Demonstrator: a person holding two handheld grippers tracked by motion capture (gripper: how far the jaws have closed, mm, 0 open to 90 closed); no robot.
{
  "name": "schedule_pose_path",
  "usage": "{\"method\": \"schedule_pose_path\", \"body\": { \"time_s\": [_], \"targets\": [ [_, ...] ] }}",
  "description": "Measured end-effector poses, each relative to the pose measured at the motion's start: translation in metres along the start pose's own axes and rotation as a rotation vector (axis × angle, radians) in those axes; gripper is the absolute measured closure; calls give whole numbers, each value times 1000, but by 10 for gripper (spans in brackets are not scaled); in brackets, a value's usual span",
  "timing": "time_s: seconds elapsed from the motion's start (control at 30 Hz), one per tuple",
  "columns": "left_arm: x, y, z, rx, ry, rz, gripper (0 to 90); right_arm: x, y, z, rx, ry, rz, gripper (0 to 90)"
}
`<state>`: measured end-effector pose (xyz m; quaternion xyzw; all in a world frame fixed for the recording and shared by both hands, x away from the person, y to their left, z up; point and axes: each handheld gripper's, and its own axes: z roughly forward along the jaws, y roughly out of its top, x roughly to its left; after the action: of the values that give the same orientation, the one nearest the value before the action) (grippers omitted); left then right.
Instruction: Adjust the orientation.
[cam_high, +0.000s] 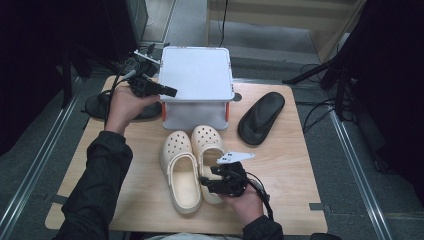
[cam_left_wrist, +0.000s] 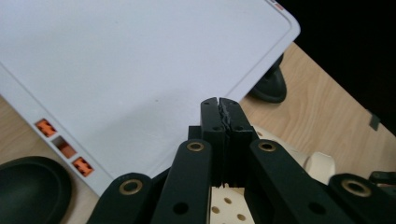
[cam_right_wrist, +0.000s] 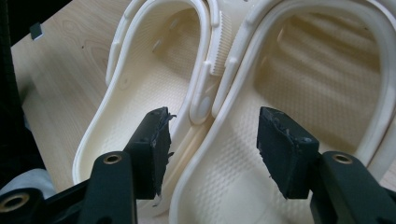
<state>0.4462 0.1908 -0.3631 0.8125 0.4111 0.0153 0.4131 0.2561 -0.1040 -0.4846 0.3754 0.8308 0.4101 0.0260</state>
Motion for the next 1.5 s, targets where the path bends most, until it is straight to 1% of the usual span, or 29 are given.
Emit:
{"method": "schedule_pose_path", "body": {
  "time_s": [0.07, 0.17, 0.2, 0.27, 0.37, 0.43, 0.47, 0.6, 0.67, 0.7, 0.73, 0.77, 0.93, 1.03, 1.17, 1.33, 1.5],
  "targets": [
    [2, 1, 2, 5, 0, 5, 900, 0, 1, 2, -3, 0, -4, 450],
    [4, 2, 4, 15, 19, 13, 900, 1, 2, 6, -1, -1, 4, 446],
    [5, 2, 5, 17, 14, 13, 900, 2, 3, 7, -1, -2, 6, 444],
    [6, 2, 7, 25, 21, 14, 900, 2, 4, 9, -1, -11, 6, 440],
    [7, 1, 10, 43, 26, 21, 900, 2, 6, 12, -1, -16, 18, 433],
    [8, 1, 11, 45, 17, 25, 900, 3, 7, 14, -1, -21, 23, 424],
    [8, 1, 11, 40, 14, 18, 900, 4, 8, 16, -2, -20, 24, 424],
    [9, 0, 11, 36, 8, 14, 900, 5, 11, 21, 3, -30, 21, 423],
    [9, 0, 11, 34, 11, 14, 898, 6, 13, 24, 6, -41, 17, 422],
    [9, 0, 11, 35, 11, 16, 896, 7, 14, 26, 5, -56, 17, 424],
    [8, -1, 11, 33, 11, 19, 894, 8, 14, 27, -5, -85, 7, 432],
    [9, -1, 11, 32, 10, 17, 892, 9, 15, 29, -13, -105, 5, 435],
    [9, -1, 11, 29, 2, 15, 891, 9, 21, 39, -9, -105, 33, 433],
    [9, -1, 11, 29, 8, 17, 890, 10, 26, 45, -3, -128, 41, 431],
    [8, -1, 11, 29, 13, 36, 886, 9, 30, 50, -1, -153, 47, 472],
    [9, -2, 11, 25, 7, 28, 886, 7, 32, 52, -10, -153, 87, 516],
    [8, -2, 11, 26, 8, 29, 885, 7, 34, 52, -2, -157, 124, 567]
  ]
}}
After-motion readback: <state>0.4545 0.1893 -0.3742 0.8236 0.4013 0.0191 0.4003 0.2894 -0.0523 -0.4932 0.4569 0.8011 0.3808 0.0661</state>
